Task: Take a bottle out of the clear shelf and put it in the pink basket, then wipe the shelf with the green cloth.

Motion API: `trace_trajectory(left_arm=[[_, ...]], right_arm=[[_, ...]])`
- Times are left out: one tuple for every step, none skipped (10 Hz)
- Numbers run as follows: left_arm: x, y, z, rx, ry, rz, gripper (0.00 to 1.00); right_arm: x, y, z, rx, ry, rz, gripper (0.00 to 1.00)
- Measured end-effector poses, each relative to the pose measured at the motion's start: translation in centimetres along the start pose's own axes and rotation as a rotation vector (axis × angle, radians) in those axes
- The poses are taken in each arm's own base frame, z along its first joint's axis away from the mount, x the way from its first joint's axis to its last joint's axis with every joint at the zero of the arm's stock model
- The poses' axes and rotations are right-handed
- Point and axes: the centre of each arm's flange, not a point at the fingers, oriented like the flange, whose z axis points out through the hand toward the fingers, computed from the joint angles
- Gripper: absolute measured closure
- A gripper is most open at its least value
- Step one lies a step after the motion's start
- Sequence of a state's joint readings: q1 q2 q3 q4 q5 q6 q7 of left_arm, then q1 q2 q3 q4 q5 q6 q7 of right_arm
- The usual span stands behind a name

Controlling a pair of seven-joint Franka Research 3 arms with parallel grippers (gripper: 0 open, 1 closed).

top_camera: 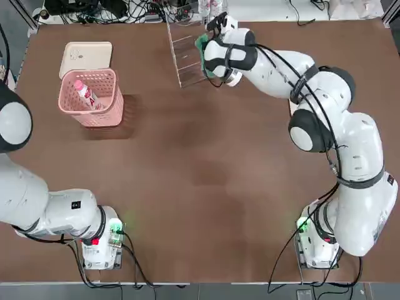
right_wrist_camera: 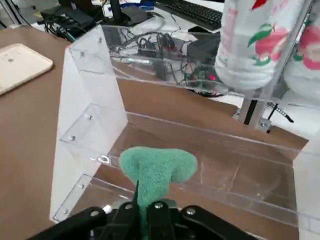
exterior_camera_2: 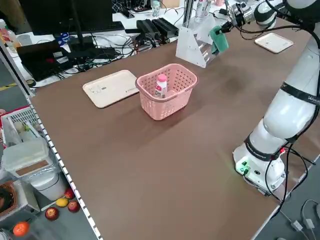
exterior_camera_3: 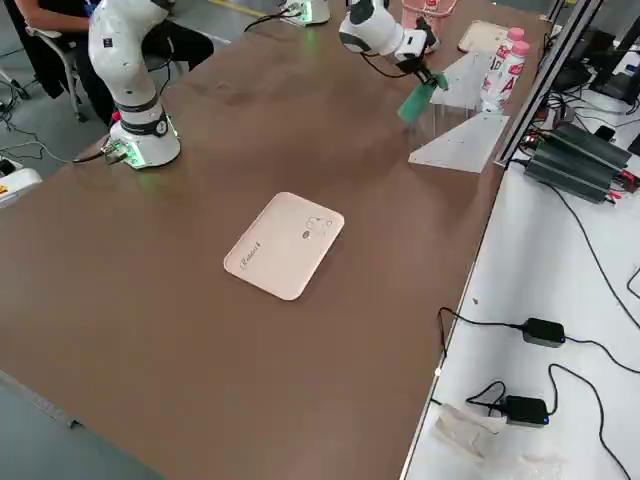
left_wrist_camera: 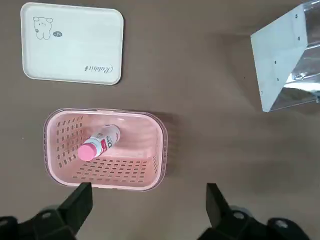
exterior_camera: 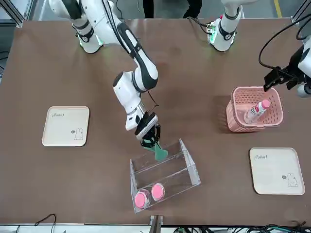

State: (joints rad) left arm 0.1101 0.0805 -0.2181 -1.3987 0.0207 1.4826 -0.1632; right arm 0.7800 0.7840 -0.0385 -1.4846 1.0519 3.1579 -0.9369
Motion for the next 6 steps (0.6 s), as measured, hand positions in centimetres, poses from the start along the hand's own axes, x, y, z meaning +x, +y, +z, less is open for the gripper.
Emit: trace_trajectory(left_arm=[[0.0,0.0,0.0,0.0,0.0,0.001,0.0],[0.0,0.1,0.0,0.0,0.0,0.001,0.0],[0.0,0.1,0.0,0.0,0.0,0.001,0.0],[0.0,0.1,0.0,0.0,0.0,0.001,0.0],[0.0,0.0,0.0,0.0,0.0,0.001,0.0],[0.0,0.0,0.0,0.0,0.0,0.001,0.0]], right_arm=[[-0.3,-0.1,0.7,-0.009,0.006,-0.003,0.95],[-0.1,-0.3,1.2,-0.01,0.018,-0.006,0.95],[0.3,-0.6,1.5,-0.011,0.036,-0.007,0.95],[0.9,-0.9,1.8,-0.007,0.053,-0.002,0.95],[1.5,-1.4,2.0,0.001,0.07,0.011,0.95],[1.9,-1.9,2.3,0.008,0.083,0.027,0.95]])
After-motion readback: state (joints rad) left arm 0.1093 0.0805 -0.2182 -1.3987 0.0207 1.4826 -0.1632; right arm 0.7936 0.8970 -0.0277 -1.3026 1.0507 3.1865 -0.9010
